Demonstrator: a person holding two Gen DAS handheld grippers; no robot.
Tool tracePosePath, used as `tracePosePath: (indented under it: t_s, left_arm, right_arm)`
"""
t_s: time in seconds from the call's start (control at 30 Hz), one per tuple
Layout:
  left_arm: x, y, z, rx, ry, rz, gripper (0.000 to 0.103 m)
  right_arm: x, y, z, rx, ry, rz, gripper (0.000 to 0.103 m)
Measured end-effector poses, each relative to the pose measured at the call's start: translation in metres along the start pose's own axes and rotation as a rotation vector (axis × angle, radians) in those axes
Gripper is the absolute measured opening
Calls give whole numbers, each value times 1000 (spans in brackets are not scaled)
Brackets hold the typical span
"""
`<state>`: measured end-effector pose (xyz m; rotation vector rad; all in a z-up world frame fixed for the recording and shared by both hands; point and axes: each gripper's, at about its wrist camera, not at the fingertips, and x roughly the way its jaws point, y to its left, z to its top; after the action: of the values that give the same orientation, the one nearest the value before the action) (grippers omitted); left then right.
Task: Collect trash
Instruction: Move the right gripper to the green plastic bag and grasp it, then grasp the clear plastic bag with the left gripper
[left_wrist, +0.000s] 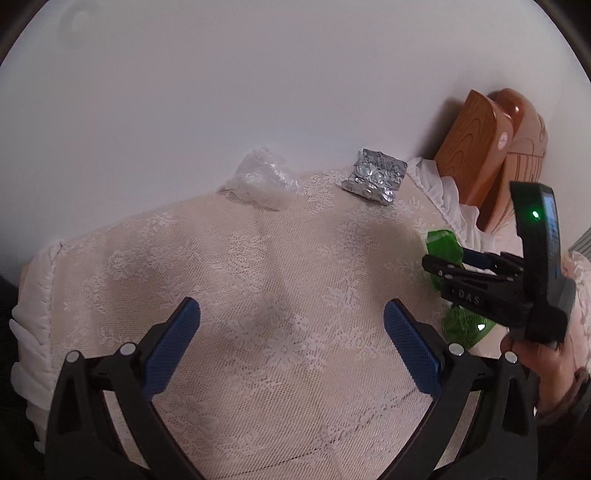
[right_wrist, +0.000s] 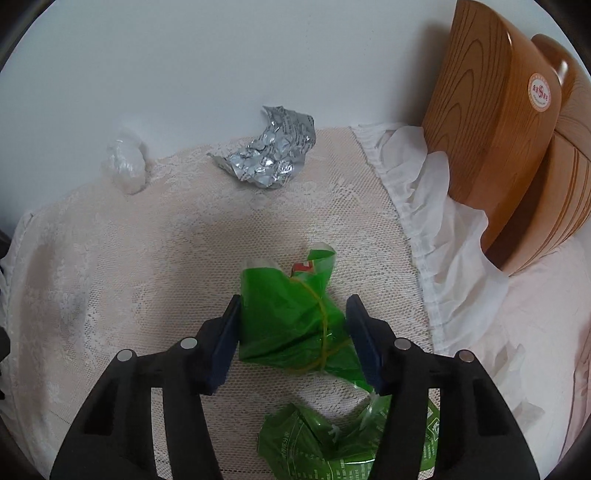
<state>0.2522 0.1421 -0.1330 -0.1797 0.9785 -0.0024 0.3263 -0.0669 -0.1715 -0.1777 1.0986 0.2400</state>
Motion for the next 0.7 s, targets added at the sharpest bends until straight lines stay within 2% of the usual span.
tracePosePath:
  t_s: [0.17, 0.3, 0.4, 0.53, 0.6, 0.63, 0.67, 0.7]
  left_arm:
    - [29, -2, 38, -83, -34, 16, 95]
    - [67, -13, 66, -102, -30, 135, 95]
    - [95, -14, 82, -161, -11, 239, 95]
    - [124, -9, 91, -289, 14, 338, 95]
    - [138, -10, 94, -307, 30, 377, 95]
    - [143, -10, 95, -309, 36, 392, 94]
    - [148, -10, 96, -312, 37, 401, 88]
    - [151, -9, 97, -316, 41, 398, 78]
  right_arm:
    - [-38, -8, 5, 63, -104, 31, 56]
    - [-80, -17, -2, 103, -183, 55, 56]
    - [-109, -24, -18, 121, -220, 58, 56]
    - [-128, -27, -44, 148, -211, 45, 57]
    - [-134, -28, -54, 149, -191, 41, 57]
    - [-137, -29, -59, 147, -183, 33, 57]
    - [-143, -28, -67, 143, -178, 20, 57]
    - [-146, -27, -73, 141, -175, 10, 57]
